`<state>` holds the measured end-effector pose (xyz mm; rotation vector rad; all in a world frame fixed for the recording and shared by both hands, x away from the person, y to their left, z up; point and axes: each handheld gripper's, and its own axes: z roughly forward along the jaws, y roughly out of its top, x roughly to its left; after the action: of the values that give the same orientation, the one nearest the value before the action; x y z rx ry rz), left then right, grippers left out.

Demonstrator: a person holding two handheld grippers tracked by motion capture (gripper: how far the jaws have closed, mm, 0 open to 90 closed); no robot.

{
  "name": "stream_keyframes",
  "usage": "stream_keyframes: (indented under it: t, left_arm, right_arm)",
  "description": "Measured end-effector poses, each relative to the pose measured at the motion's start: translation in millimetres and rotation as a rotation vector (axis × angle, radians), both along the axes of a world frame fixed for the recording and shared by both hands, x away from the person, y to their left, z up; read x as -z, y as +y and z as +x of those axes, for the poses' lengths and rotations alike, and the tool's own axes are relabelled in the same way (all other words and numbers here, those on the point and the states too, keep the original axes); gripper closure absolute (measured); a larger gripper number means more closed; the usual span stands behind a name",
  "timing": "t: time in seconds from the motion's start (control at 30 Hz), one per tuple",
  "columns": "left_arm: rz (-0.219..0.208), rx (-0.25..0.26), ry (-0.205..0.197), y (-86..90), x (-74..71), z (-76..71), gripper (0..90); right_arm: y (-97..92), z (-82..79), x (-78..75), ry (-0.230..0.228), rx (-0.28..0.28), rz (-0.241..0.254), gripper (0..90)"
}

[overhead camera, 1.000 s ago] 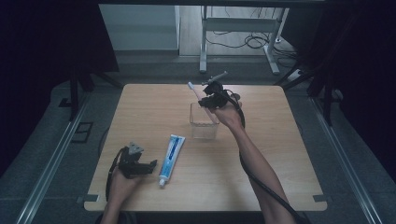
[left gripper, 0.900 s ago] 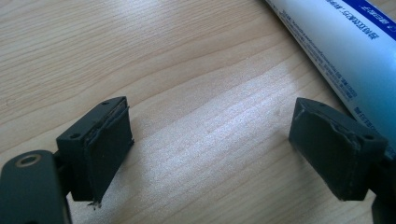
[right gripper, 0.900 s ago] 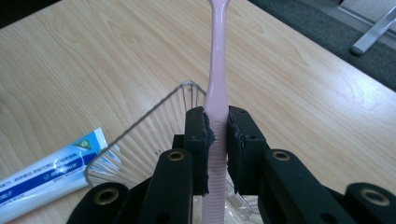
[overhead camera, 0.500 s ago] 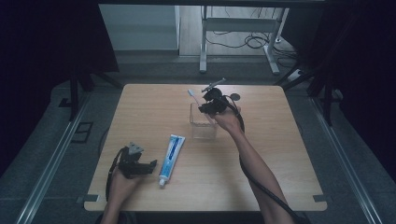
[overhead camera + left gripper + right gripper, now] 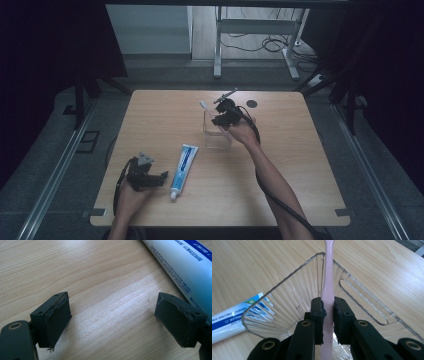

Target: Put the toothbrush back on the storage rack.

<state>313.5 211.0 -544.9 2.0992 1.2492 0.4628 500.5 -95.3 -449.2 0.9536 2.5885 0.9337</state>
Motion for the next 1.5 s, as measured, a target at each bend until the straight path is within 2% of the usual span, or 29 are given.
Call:
stream_keyframes:
  t: [0.17,0.43,0.83,0.97,1.03,1.07,1.17,1.27,1.3,1.5]
  left_arm:
    - [0.000,0.000,0.000,0.0,0.0,0.0,13.1]
    - [0.000,0.000,0.000,0.0,0.0,0.0,13.1]
    - [-0.001,0.001,0.001,0.1,0.0,0.0,13.1]
    - [-0.001,0.001,0.001,0.1,0.0,0.0,13.1]
    - [-0.001,0.001,0.001,0.1,0.0,0.0,13.1]
    - [-0.001,0.001,0.001,0.1,0.0,0.0,13.1]
    - [-0.002,0.001,0.002,0.0,-0.1,0.0,13.1]
    - [-0.003,0.001,0.001,0.0,0.0,0.0,13.1]
    - [-0.002,0.001,0.002,0.0,0.0,0.0,13.1]
    - [-0.002,0.001,0.001,0.0,0.0,0.0,13.1]
  right_arm:
    - [1.0,0.0,-0.3,0.020,-0.007,-0.013,77.2]
    - [2.6,-0.6,0.1,0.020,-0.009,-0.035,75.4]
    - [-3.4,-3.7,-8.5,0.011,-0.006,-0.007,68.3]
    - [-4.7,-6.3,-12.6,0.013,-0.009,0.008,61.5]
    - [-5.2,-8.1,-16.1,0.011,-0.007,0.019,54.9]
    - [-5.2,-8.1,-16.1,0.011,-0.007,0.019,54.9]
    - [-5.7,-10.4,-21.0,0.015,-0.012,0.029,45.7]
    - [-5.8,-11.4,-22.6,0.018,-0.013,0.028,41.7]
    - [-6.3,-13.0,-24.5,0.012,-0.018,0.028,37.2]
    - [-8.6,-16.2,-28.8,0.012,-0.025,0.031,28.5]
